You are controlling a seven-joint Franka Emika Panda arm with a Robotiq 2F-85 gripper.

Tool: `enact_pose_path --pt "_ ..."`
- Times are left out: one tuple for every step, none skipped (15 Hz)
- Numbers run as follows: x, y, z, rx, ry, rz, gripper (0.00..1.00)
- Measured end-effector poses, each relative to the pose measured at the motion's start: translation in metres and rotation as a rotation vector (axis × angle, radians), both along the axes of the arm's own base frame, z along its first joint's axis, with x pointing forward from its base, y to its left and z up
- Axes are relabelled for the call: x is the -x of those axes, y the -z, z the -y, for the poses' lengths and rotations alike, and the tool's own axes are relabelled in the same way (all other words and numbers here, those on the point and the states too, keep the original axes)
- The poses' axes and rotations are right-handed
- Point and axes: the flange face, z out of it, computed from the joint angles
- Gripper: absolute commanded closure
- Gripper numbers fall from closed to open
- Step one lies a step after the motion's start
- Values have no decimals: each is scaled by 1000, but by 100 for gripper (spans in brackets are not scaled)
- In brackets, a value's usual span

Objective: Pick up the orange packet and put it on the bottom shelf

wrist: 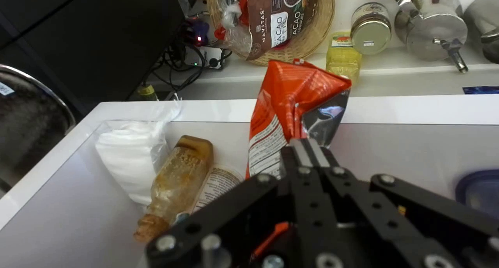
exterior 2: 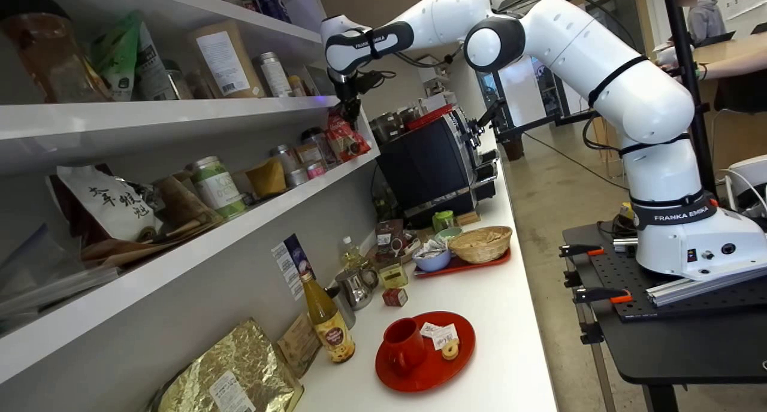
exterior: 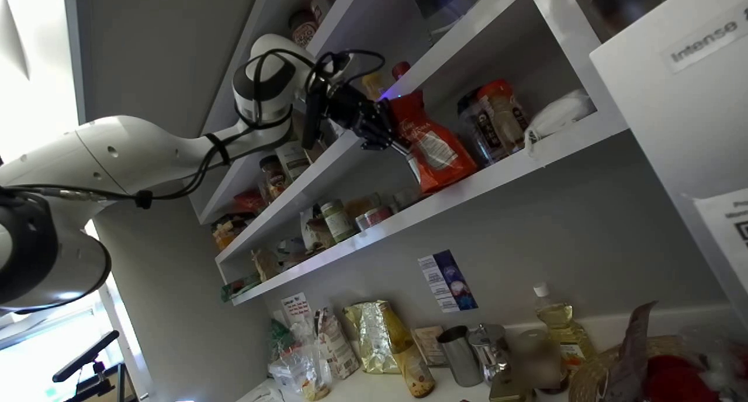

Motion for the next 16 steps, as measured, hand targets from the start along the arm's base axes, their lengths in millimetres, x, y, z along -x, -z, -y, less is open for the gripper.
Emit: enact_pose_path --pt "-1 2 0 -1 0 -1 100" --pt "-3 3 -2 -1 -2 -1 100" --pt "-4 4 -4 -1 -4 0 100" --pt "-6 4 -6 -1 -8 0 100" --pt "-8 6 -9 0 -13 0 100" --pt "-11 7 -13 0 -17 1 100" --pt "-13 8 -16 1 -21 2 100" --pt "-15 8 -18 2 -25 4 100" --pt "-17 9 -20 3 -28 6 100" --pt "-18 9 -21 5 -29 9 100" --pt "-19 9 -22 6 -31 11 100" --pt "-20 9 -22 7 -32 13 100" --pt "-21 9 -23 8 -33 15 100" --pt "-22 8 -23 9 -34 18 100" --pt "-22 8 -24 10 -35 20 100" --pt "-23 8 -24 11 -35 22 100"
